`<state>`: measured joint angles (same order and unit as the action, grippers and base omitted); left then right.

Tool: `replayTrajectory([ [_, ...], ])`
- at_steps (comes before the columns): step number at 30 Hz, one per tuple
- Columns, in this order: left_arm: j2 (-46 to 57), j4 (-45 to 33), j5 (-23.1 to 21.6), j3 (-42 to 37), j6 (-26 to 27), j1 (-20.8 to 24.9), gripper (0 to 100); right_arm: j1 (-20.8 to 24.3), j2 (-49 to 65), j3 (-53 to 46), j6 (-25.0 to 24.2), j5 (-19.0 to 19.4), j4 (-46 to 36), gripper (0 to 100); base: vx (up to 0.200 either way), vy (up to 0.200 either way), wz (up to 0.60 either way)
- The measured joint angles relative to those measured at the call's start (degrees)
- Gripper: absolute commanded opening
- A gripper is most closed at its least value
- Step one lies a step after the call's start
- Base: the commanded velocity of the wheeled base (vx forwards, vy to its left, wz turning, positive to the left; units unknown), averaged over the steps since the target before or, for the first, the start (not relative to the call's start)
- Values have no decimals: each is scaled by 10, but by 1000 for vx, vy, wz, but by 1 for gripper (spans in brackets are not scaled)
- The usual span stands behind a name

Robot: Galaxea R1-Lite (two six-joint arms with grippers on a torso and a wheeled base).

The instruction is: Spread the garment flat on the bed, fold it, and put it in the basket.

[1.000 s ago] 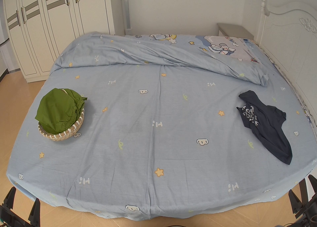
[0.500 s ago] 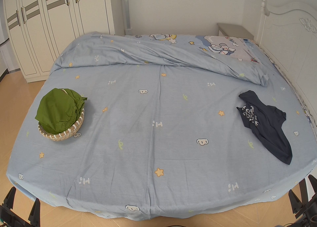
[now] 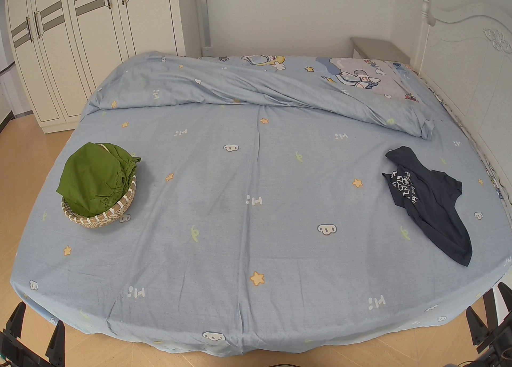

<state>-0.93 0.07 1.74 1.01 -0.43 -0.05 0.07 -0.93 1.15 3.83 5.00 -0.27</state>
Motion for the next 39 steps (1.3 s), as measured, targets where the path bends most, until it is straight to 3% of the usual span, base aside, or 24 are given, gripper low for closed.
replayTrajectory([
  [39,0,0,0,0,0,0,100,0,0,0,0,0,0,100,0,0,0],
])
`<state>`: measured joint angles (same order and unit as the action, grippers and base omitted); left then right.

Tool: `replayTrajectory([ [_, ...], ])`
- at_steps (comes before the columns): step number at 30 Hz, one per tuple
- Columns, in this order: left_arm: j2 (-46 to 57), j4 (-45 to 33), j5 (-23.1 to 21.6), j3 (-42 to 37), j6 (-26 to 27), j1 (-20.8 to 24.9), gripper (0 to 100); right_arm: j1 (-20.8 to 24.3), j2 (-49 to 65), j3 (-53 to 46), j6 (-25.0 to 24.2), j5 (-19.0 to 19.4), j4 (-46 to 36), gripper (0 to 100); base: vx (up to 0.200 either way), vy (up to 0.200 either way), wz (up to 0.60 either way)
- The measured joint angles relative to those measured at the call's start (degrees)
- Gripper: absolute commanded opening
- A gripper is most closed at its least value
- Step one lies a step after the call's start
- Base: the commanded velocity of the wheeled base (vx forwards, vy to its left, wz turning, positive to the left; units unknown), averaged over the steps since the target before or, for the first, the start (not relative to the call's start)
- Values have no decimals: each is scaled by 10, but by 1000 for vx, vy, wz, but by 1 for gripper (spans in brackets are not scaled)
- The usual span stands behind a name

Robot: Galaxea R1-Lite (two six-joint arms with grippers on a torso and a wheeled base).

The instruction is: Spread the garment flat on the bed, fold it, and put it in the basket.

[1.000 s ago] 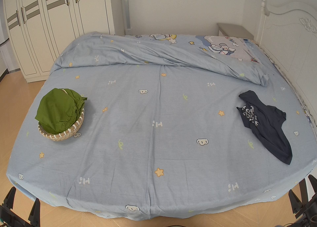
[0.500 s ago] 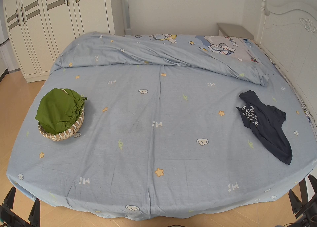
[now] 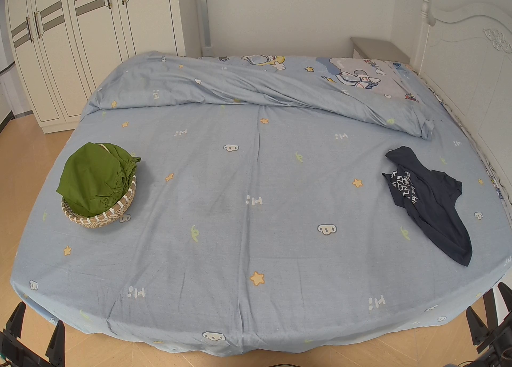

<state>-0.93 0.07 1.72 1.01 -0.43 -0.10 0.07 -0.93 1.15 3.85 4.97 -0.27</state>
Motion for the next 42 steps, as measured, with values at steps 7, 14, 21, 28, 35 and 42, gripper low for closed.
replayTrajectory([
  [7,0,0,0,0,0,0,100,0,0,0,2,0,0,100,0,0,0],
  [14,0,0,0,0,0,0,100,0,0,0,-3,-1,0,100,0,0,0],
  [21,0,0,0,0,0,0,100,1,0,0,-3,-1,0,100,0,0,0],
  [28,0,0,0,0,0,0,100,1,0,0,-3,-1,0,100,0,0,0],
  [35,0,0,0,0,0,0,100,1,0,0,-3,-1,-1,100,0,0,0],
  [42,0,0,0,0,0,0,100,1,0,0,-4,-2,-2,100,0,0,0],
])
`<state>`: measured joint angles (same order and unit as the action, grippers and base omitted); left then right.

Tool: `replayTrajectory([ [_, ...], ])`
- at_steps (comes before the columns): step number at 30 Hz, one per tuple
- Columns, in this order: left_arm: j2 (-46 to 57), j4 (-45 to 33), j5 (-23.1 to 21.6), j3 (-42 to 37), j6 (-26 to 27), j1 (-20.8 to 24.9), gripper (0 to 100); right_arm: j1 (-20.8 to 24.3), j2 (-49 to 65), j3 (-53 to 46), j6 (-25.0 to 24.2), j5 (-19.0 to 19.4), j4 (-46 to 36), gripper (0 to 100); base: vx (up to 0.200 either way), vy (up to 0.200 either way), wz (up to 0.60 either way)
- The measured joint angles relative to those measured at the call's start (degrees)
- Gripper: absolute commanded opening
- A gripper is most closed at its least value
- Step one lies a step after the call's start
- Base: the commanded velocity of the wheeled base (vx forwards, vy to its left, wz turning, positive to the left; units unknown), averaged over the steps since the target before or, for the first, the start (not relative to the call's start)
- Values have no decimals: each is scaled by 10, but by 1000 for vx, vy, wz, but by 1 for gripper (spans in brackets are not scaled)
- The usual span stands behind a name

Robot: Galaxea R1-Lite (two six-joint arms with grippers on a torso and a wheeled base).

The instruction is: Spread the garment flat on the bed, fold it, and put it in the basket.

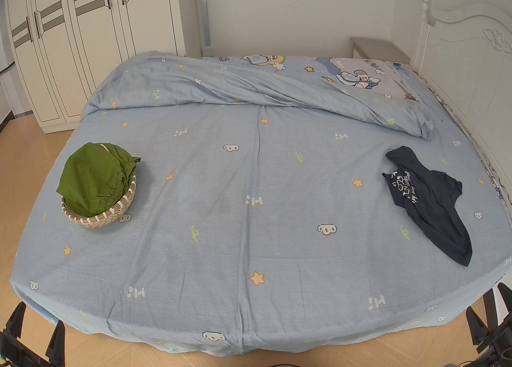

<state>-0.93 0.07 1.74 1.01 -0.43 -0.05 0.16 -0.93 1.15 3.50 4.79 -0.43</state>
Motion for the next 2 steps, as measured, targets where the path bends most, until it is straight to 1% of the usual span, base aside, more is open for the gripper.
replayTrajectory([
  [2,0,0,0,0,0,0,100,0,0,0,0,0,0,100,0,0,0],
])
